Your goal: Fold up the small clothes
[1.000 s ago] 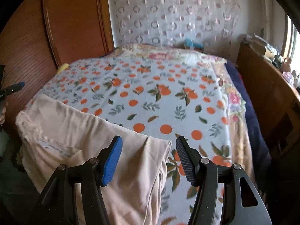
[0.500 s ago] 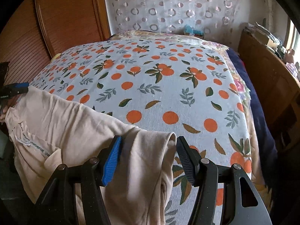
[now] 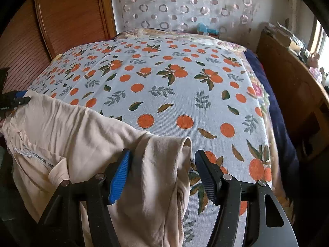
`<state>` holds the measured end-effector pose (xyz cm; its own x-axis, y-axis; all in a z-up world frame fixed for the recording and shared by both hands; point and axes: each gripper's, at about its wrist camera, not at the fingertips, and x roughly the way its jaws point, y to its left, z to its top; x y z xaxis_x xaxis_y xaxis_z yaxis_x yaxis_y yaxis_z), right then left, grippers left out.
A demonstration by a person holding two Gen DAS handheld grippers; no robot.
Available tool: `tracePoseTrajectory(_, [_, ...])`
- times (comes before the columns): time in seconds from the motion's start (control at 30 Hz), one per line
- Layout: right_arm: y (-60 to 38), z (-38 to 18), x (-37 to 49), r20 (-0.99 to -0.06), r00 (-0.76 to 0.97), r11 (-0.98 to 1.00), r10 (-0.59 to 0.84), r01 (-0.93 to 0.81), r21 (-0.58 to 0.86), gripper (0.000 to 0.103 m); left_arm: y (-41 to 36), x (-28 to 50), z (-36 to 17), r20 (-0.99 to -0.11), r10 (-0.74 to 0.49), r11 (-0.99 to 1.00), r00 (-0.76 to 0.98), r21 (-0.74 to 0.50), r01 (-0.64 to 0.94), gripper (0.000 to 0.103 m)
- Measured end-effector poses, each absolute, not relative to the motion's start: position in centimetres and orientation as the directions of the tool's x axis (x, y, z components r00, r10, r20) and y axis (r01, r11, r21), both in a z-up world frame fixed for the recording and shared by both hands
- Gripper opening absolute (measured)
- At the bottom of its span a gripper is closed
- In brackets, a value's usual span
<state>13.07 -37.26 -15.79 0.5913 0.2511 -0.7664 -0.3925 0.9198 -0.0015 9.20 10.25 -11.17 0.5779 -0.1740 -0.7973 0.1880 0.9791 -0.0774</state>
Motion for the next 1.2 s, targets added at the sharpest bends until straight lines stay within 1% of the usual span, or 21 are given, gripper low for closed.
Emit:
tracePoseTrajectory(0.07, [-37.7, -15.7, 13.5, -0.773, 0.575, 0.915, 0.267, -0.404, 0.016, 0.065, 10.2, 9.3, -11.0, -0.801, -0.187, 0.976, 0.569, -0.083, 0.204, 0.053])
tracePoseTrajectory(0.1, [-37.5, -15.7, 13.5, -0.779, 0.569, 0.909, 0.264, -0.416, 0.004, 0.065, 10.0, 9.3, -11.0, -0.803, -0.192, 0.974, 0.564, -0.085, 0.212, 0.05])
tracePoseTrajectory(0.17, [-37.5, -15.5, 13.8, -0.789, 0.549, 0.901, 0.274, -0.434, 0.012, 0.063, 9.6, 9.3, -10.9, -0.807, -0.202, 0.969, 0.555, -0.083, 0.231, 0.04])
tracePoseTrajectory(0.2, [-37.5, -15.4, 13.9, -0.79, 0.538, 0.891, 0.294, -0.454, 0.023, 0.052, 9.3, 9.3, -10.8, -0.809, -0.202, 0.968, 0.553, -0.079, 0.239, 0.037])
tracePoseTrajectory(0.23, [-37.4, -15.3, 13.9, -0.791, 0.521, 0.877, 0.321, -0.478, 0.041, 0.035, 9.2, 9.2, -10.8, -0.809, -0.21, 0.966, 0.549, -0.084, 0.246, 0.03])
tracePoseTrajectory(0.27, [-37.3, -15.2, 13.8, -0.793, 0.509, 0.869, 0.334, -0.492, 0.05, 0.028, 9.0, 9.1, -10.8, -0.809, -0.226, 0.962, 0.544, -0.097, 0.255, 0.019])
tracePoseTrajectory(0.3, [-37.0, -15.2, 13.5, -0.794, 0.505, 0.863, 0.338, -0.503, 0.048, 0.018, 8.9, 8.9, -10.7, -0.807, -0.237, 0.96, 0.541, -0.107, 0.26, 0.014])
tracePoseTrajectory(0.33, [-36.8, -15.1, 13.2, -0.794, 0.508, 0.86, 0.333, -0.509, 0.036, 0.014, 8.7, 8.6, -10.5, -0.804, -0.235, 0.96, 0.546, -0.103, 0.261, 0.012])
tracePoseTrajectory(0.4, [-36.9, -14.8, 12.3, -0.781, 0.534, 0.864, 0.323, -0.504, 0.013, 0.012, 8.2, 7.3, -9.4, -0.776, -0.252, 0.956, 0.578, -0.107, 0.273, 0.011])
tracePoseTrajectory(0.47, [-37.4, -13.7, 11.0, -0.745, 0.56, 0.862, 0.361, -0.505, 0.038, 0.011, 8.1, 5.4, -7.5, -0.723, -0.295, 0.948, 0.625, -0.14, 0.286, 0.01])
tracePoseTrajectory(0.57, [-38.7, -10.5, 8.3, -0.66, 0.619, 0.86, 0.425, -0.504, 0.082, 0.011, 7.8, 1.9, -3.5, -0.617, -0.345, 0.936, 0.707, -0.168, 0.31, 0.01])
tracePoseTrajectory(0.63, [-39.3, -8.3, 6.5, -0.609, 0.661, 0.861, 0.438, -0.504, 0.071, 0.01, 7.6, 0.4, -1.5, -0.571, -0.362, 0.93, 0.737, -0.167, 0.327, 0.01])
tracePoseTrajectory(0.8, [-40.2, -2.8, 2.4, -0.478, 0.769, 0.872, 0.424, -0.489, -0.014, 0.01, 7.9, -2.0, 4.4, -0.464, -0.358, 0.933, 0.81, -0.138, 0.333, 0.01])
tracePoseTrajectory(0.83, [-40.4, -1.5, 1.4, -0.448, 0.788, 0.874, 0.422, -0.485, -0.03, 0.01, 8.2, -2.5, 6.1, -0.429, -0.364, 0.931, 0.827, -0.137, 0.339, 0.01])
tracePoseTrajectory(0.93, [-40.8, 2.7, -0.9, -0.365, 0.825, 0.869, 0.432, -0.489, -0.076, 0.01, 8.8, -3.7, 10.0, -0.356, -0.37, 0.928, 0.858, -0.11, 0.355, 0.01])
tracePoseTrajectory(1.0, [-40.6, 5.4, -2.2, -0.311, 0.847, 0.864, 0.43, -0.486, -0.131, 0.01, 9.0, -4.1, 12.6, -0.307, -0.357, 0.933, 0.882, -0.076, 0.352, 0.01])
tracePoseTrajectory(1.07, [-40.3, 8.2, -3.0, -0.264, 0.86, 0.858, 0.437, -0.486, -0.166, 0.01, 9.0, -4.3, 14.4, -0.279, -0.349, 0.936, 0.894, -0.05, 0.35, 0.01])
tracePoseTrajectory(1.2, [-39.6, 12.9, -4.8, -0.172, 0.882, 0.852, 0.439, -0.469, -0.234, 0.01, 9.6, -5.2, 18.5, -0.192, -0.324, 0.945, 0.926, -0.011, 0.328, 0.01])
